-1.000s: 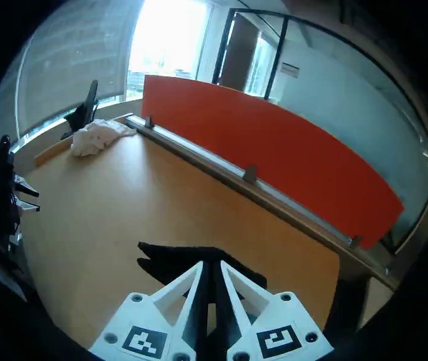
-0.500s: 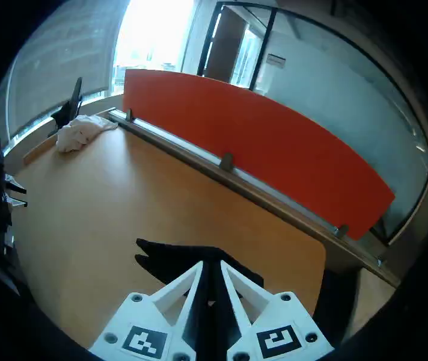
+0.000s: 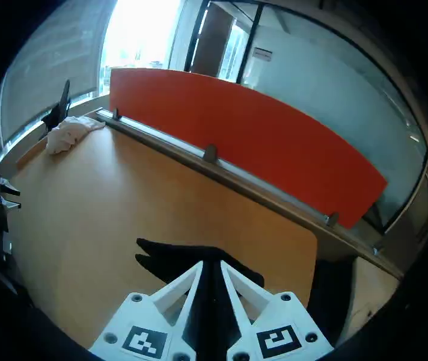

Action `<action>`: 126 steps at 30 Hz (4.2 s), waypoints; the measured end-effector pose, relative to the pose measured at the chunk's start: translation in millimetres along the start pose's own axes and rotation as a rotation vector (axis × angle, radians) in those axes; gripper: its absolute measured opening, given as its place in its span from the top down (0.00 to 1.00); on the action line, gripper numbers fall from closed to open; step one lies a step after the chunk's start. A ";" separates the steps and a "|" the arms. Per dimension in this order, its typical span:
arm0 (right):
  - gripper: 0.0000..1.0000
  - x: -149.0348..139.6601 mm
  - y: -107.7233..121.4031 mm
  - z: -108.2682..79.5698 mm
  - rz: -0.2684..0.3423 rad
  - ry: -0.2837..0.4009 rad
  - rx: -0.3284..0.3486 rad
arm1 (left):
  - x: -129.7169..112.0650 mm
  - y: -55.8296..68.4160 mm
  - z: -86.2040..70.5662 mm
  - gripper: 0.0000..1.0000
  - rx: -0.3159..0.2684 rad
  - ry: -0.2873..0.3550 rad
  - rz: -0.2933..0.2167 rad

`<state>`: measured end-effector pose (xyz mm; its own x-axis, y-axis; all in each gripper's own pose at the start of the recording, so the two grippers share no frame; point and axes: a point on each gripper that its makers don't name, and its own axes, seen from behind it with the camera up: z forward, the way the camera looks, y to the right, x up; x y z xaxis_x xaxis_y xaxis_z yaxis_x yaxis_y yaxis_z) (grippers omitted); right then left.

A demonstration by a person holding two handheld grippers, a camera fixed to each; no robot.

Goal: Fold towel

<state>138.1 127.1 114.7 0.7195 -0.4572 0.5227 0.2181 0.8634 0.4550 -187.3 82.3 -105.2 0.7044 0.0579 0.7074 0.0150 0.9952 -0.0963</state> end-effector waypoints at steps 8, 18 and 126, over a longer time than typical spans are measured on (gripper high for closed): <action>0.95 -11.9 7.9 -9.1 0.019 -0.007 -0.012 | 1.9 4.0 0.3 0.19 -0.005 0.000 0.009; 0.95 -47.2 21.6 -30.7 0.060 -0.035 -0.035 | 4.7 8.7 -1.0 0.19 -0.013 0.002 0.022; 0.09 -240.9 0.5 -81.7 0.423 -0.153 -0.239 | 8.5 7.8 -7.5 0.19 -0.023 0.018 0.021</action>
<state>18.7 255.2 -69.9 0.6768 -0.0674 0.7331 0.0858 0.9962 0.0123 -175.9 89.9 -105.2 0.7176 0.0766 0.6922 0.0162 0.9918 -0.1266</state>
